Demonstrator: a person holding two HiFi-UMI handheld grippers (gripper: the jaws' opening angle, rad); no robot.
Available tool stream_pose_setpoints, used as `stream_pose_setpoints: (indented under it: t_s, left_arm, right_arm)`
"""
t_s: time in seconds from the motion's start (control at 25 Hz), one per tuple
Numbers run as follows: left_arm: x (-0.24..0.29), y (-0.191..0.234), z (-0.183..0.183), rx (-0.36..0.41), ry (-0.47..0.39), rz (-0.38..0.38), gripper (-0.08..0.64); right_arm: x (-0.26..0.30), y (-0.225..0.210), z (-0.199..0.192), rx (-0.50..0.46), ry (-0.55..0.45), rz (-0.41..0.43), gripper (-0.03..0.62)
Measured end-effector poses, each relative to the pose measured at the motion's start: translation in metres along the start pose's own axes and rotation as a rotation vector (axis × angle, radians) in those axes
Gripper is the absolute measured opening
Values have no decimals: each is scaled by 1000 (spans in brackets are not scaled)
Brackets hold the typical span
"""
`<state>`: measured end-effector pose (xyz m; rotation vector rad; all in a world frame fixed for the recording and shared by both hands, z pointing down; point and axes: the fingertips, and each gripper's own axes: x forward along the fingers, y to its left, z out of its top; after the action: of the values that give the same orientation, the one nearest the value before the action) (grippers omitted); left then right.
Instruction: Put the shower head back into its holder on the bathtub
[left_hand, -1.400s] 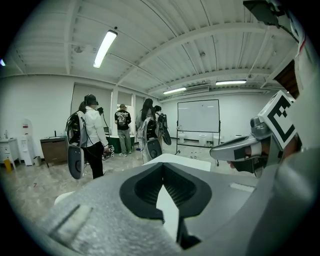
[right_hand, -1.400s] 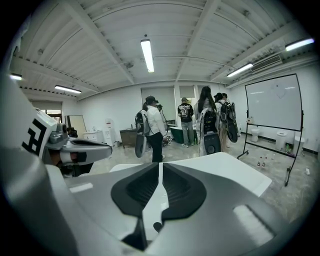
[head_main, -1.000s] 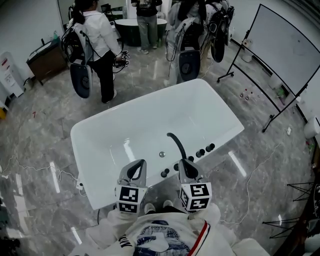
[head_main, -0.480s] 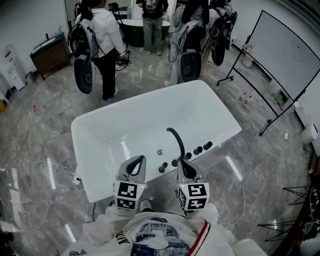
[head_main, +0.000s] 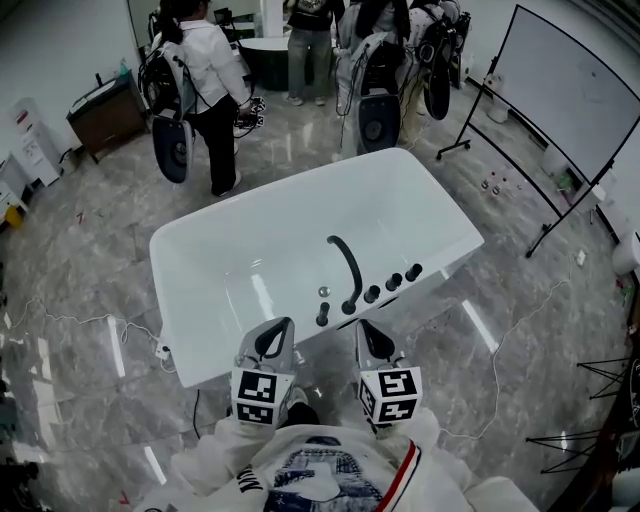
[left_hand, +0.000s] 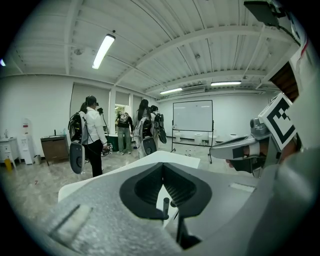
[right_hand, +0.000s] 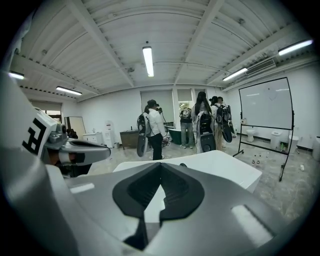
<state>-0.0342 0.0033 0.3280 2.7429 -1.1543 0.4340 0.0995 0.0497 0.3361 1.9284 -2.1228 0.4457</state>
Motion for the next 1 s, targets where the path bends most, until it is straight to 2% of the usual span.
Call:
stream_pose_setpoints:
  t_s: [0.48, 0.68, 1.0]
  left_arm:
    - [-46, -75, -5, 44, -14, 9, 6]
    - [-79, -111, -25, 36, -5, 21, 6]
    - [-128, -156, -55, 28, 46, 26, 6]
  right_arm:
    - [-79, 4, -24, -29, -34, 30, 5]
    - [-123, 7, -45, -23, -56, 42, 5]
    - [-176, 19, -84, 7, -16, 68, 5]
